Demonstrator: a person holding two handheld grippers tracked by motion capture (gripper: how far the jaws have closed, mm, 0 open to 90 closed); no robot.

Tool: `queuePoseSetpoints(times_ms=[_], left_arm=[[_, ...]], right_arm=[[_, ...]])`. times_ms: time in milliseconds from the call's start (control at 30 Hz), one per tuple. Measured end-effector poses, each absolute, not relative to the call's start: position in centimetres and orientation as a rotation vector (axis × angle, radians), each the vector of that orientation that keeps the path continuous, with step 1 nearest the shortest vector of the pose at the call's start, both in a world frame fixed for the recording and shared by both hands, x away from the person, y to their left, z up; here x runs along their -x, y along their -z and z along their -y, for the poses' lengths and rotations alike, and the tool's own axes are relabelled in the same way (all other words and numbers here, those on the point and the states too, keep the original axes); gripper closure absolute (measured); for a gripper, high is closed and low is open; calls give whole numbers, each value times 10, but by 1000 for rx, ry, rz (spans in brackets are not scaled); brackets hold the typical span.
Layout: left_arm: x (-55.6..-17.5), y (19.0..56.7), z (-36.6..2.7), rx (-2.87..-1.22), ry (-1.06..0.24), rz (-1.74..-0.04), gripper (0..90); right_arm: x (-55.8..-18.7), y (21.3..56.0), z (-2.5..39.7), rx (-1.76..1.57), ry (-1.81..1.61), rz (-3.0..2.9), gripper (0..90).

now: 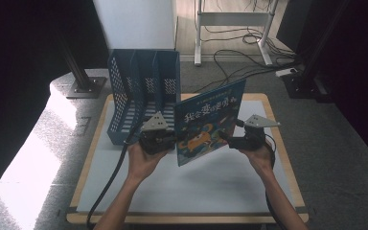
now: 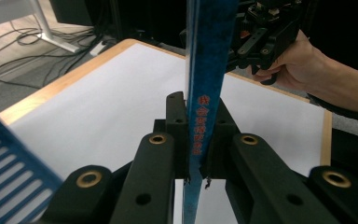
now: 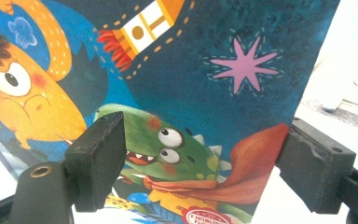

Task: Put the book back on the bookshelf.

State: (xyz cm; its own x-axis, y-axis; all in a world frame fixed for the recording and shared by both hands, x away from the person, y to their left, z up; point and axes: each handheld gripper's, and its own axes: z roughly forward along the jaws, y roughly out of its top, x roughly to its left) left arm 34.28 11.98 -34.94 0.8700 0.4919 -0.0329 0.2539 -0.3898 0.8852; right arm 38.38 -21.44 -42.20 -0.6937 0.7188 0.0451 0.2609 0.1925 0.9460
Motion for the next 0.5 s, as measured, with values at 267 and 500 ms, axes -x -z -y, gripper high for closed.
queuePoseSetpoints(times_ms=[267,500], left_arm=[[-343,331,-144,-1986,-337,-565,833],[-343,320,-165,-1975,-368,-589,833]], right_arm=[[-397,408,187,-876,-1543,-2075,194],[-409,401,163,-854,-1583,-2087,194]])
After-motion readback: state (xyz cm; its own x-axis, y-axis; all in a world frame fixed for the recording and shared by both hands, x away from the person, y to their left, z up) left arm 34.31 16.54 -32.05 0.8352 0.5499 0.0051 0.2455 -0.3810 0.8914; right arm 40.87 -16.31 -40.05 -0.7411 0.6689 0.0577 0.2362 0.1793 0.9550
